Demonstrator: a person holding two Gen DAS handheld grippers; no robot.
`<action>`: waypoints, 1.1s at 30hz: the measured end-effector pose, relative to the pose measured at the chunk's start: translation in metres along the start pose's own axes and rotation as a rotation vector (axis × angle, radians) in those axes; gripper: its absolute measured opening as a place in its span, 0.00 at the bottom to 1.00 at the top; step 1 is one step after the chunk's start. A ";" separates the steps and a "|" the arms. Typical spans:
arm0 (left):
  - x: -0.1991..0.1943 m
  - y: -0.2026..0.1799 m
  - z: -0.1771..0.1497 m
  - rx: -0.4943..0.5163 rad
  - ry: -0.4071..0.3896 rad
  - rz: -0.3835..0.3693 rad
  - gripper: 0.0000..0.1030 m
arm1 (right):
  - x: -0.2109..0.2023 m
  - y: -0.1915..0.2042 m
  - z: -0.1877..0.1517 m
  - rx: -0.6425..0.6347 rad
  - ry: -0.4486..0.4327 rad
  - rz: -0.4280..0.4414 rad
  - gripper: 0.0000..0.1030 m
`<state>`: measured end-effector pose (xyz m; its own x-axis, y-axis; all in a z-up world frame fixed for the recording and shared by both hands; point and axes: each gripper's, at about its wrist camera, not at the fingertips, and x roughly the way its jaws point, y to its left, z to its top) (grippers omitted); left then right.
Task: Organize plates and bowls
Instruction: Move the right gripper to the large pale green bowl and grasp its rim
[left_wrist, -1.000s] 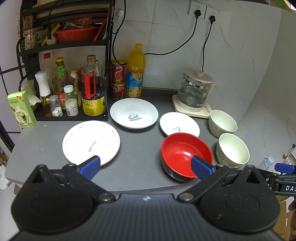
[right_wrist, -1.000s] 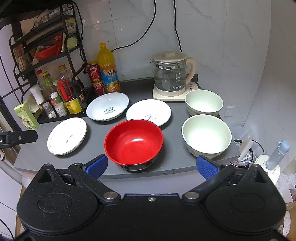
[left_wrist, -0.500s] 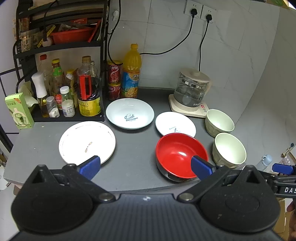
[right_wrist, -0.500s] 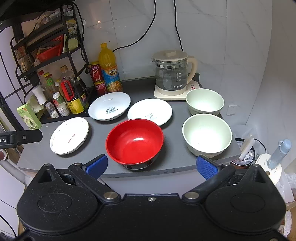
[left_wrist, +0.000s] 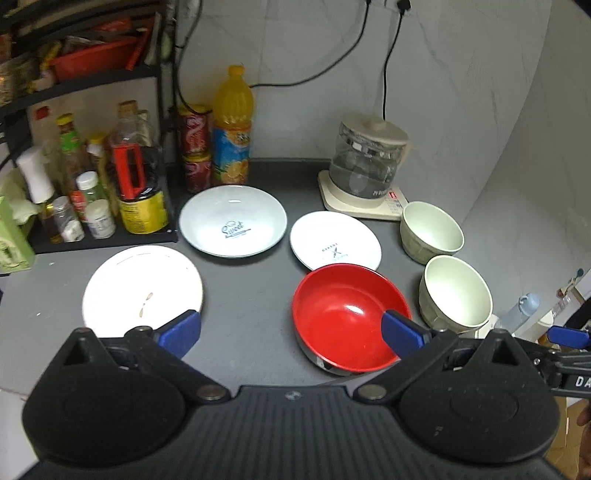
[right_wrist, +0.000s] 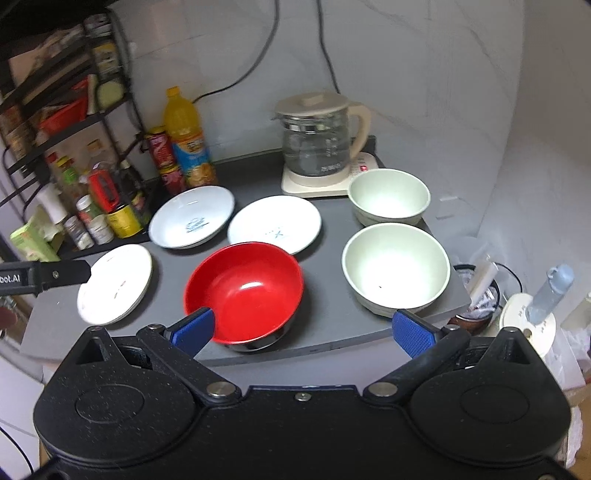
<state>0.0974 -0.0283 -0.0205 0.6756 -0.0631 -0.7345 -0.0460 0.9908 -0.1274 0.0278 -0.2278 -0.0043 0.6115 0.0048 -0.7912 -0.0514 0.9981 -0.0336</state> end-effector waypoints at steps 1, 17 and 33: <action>0.007 -0.001 0.003 0.001 0.011 -0.004 1.00 | 0.003 -0.001 0.001 0.007 0.007 -0.008 1.00; 0.110 -0.038 0.064 0.125 0.087 -0.192 0.98 | 0.060 -0.035 0.017 0.155 0.035 -0.167 0.99; 0.216 -0.133 0.082 0.301 0.213 -0.366 0.90 | 0.105 -0.096 0.004 0.387 0.077 -0.347 0.82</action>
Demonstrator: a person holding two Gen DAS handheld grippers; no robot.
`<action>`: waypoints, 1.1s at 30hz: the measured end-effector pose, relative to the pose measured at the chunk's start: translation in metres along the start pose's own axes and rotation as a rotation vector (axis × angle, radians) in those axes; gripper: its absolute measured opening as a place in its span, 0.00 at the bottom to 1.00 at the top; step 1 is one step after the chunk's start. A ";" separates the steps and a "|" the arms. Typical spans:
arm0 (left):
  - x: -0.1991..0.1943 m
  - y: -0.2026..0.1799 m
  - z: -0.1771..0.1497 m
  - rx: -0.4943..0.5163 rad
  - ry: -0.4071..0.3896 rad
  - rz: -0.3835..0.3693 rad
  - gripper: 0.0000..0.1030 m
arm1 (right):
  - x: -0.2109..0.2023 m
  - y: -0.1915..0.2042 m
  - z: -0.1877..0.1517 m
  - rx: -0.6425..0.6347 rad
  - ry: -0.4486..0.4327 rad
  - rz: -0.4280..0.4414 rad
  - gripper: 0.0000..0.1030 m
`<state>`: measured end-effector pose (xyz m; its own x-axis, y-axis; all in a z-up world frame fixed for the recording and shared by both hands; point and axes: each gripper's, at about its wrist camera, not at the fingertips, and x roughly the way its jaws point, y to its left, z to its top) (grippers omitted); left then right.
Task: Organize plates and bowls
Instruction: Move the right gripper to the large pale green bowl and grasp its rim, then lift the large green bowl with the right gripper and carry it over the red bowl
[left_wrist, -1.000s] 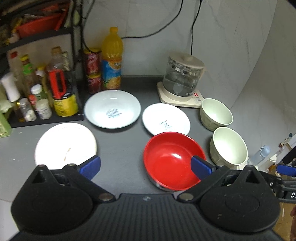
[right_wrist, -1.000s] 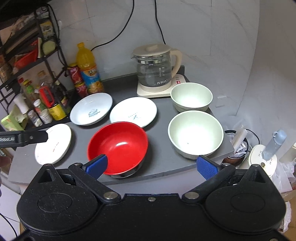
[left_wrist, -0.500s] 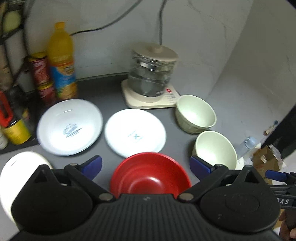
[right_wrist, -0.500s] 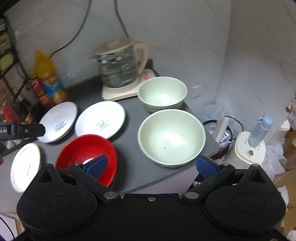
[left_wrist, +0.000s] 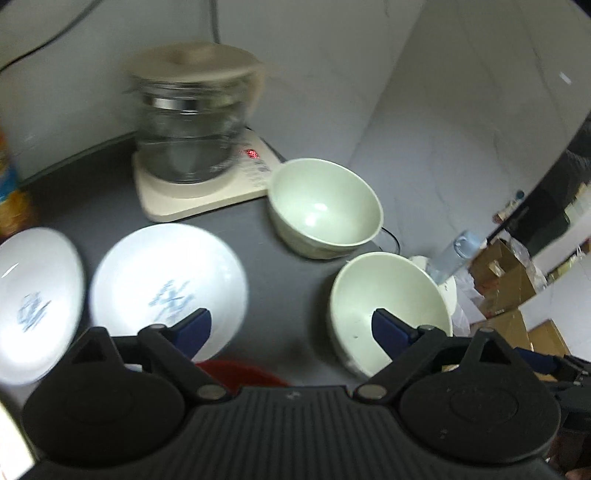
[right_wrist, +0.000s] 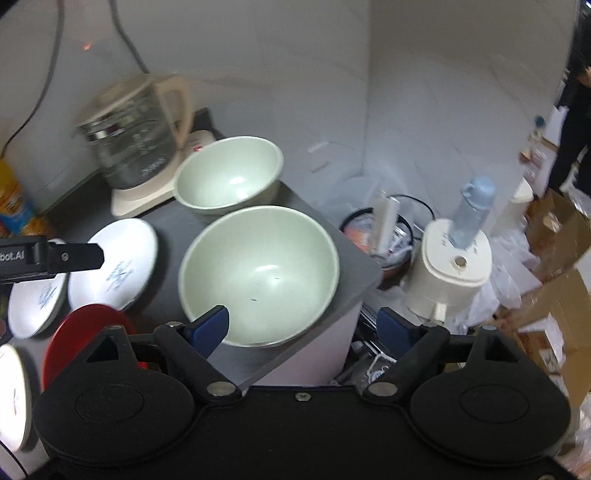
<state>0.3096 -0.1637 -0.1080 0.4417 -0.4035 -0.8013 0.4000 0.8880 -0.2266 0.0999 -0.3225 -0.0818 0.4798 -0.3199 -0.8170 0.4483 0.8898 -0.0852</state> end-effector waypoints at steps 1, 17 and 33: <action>0.006 -0.003 0.003 0.005 0.009 -0.009 0.88 | 0.004 -0.003 0.000 0.010 0.003 -0.009 0.81; 0.089 -0.020 0.014 -0.041 0.159 -0.004 0.58 | 0.062 -0.017 0.013 0.033 0.079 -0.060 0.67; 0.138 -0.014 0.008 -0.120 0.271 -0.076 0.08 | 0.115 -0.018 0.014 0.083 0.211 -0.027 0.20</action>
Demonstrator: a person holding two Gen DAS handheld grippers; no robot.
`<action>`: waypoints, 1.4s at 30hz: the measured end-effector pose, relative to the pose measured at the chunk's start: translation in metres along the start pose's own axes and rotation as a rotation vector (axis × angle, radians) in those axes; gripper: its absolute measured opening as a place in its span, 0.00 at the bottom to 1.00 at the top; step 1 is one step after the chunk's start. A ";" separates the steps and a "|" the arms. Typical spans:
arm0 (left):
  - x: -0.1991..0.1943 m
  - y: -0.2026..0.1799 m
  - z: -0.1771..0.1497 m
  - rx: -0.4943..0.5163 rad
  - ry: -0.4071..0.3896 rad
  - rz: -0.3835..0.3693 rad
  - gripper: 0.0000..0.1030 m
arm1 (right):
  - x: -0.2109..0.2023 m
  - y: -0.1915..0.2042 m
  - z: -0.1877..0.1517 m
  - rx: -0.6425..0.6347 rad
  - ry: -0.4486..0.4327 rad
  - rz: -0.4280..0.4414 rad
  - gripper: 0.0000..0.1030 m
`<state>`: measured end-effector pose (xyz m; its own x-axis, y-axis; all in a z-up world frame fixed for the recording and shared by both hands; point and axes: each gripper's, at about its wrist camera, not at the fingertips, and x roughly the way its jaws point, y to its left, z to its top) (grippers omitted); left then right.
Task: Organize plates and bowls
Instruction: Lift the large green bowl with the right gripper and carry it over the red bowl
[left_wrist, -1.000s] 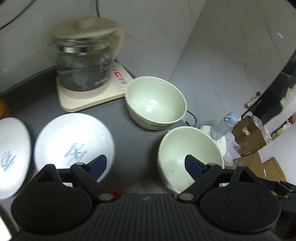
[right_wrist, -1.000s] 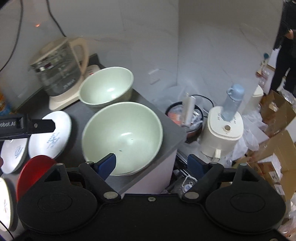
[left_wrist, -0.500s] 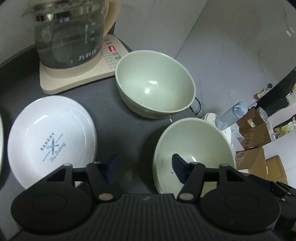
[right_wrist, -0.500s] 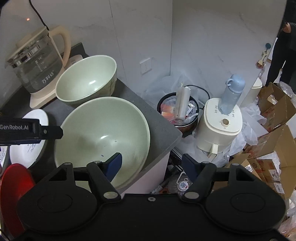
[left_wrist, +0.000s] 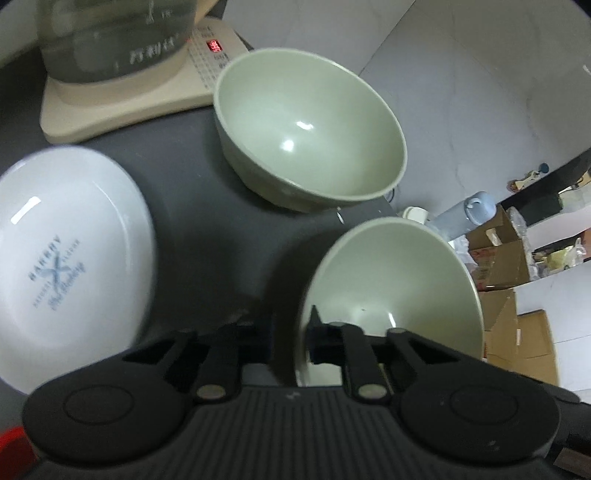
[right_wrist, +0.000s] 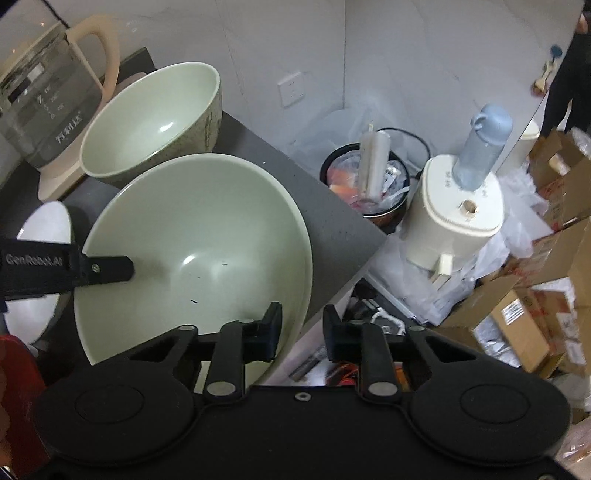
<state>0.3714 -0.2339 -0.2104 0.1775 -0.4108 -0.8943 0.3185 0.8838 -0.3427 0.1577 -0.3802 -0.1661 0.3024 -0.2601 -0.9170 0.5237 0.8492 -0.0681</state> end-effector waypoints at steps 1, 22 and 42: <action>0.001 -0.001 -0.001 -0.007 0.005 -0.008 0.06 | 0.000 0.000 0.000 0.001 0.000 0.015 0.14; -0.079 -0.003 -0.022 -0.133 -0.157 0.004 0.06 | -0.058 0.008 0.009 -0.135 -0.114 0.140 0.13; -0.167 0.033 -0.066 -0.265 -0.332 0.106 0.06 | -0.111 0.071 -0.002 -0.339 -0.197 0.283 0.15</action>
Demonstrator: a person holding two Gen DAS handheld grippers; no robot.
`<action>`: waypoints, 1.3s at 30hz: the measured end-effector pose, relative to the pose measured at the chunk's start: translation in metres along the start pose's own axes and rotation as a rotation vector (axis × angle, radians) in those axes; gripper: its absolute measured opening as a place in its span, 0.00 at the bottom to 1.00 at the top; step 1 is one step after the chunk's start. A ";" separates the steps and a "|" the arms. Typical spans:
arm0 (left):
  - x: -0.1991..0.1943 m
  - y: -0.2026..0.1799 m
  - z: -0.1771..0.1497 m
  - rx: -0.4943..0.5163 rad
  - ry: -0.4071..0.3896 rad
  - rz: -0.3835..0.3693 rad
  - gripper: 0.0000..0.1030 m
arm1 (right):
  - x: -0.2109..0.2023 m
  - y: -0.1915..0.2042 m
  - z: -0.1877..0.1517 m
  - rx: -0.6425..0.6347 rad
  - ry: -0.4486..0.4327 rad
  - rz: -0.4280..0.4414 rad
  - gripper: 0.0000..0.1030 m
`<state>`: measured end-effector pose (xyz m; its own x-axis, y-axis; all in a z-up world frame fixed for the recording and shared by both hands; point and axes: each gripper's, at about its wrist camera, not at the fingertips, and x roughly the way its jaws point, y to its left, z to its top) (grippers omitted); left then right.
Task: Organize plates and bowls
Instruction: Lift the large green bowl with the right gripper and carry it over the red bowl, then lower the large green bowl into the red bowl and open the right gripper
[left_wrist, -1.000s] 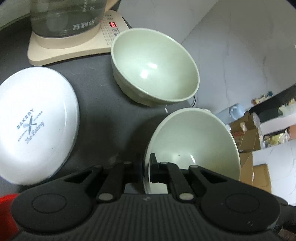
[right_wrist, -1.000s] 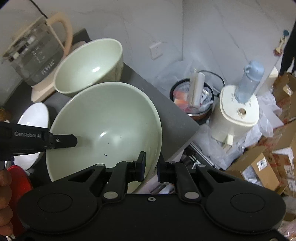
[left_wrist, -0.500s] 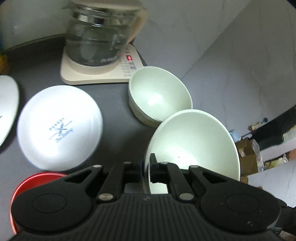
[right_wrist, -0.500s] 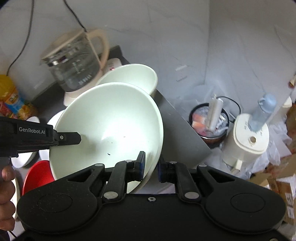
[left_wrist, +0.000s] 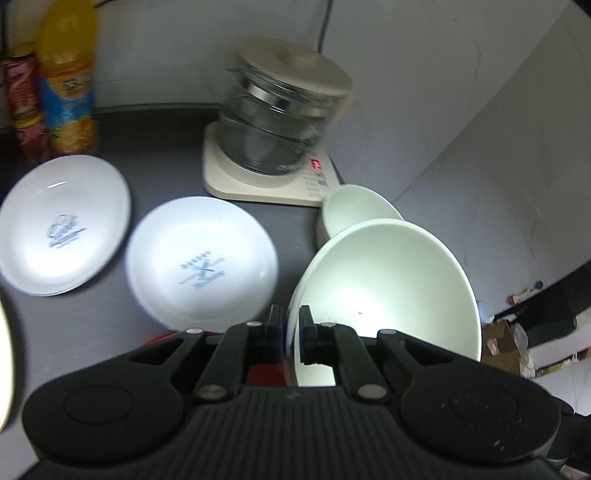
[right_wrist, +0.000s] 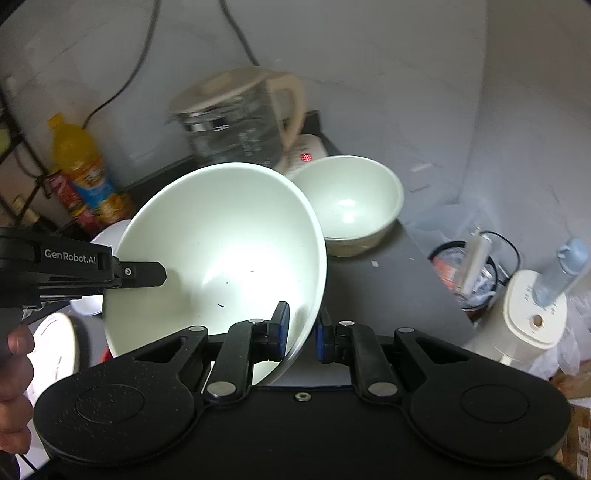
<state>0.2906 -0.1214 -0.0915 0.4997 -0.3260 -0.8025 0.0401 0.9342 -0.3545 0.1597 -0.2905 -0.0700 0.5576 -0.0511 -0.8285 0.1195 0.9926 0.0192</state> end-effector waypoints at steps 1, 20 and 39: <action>-0.004 0.004 -0.001 -0.008 -0.004 0.007 0.06 | -0.001 0.005 -0.001 -0.007 -0.001 0.010 0.15; -0.055 0.077 -0.027 -0.128 -0.032 0.119 0.07 | 0.005 0.081 -0.019 -0.146 0.068 0.138 0.15; -0.013 0.100 -0.048 -0.131 0.145 0.141 0.10 | 0.037 0.089 -0.046 -0.172 0.220 0.101 0.15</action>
<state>0.2467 -0.0309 -0.1391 0.3627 -0.2202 -0.9055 -0.1389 0.9480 -0.2862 0.1531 -0.1988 -0.1247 0.3656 0.0549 -0.9291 -0.0789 0.9965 0.0278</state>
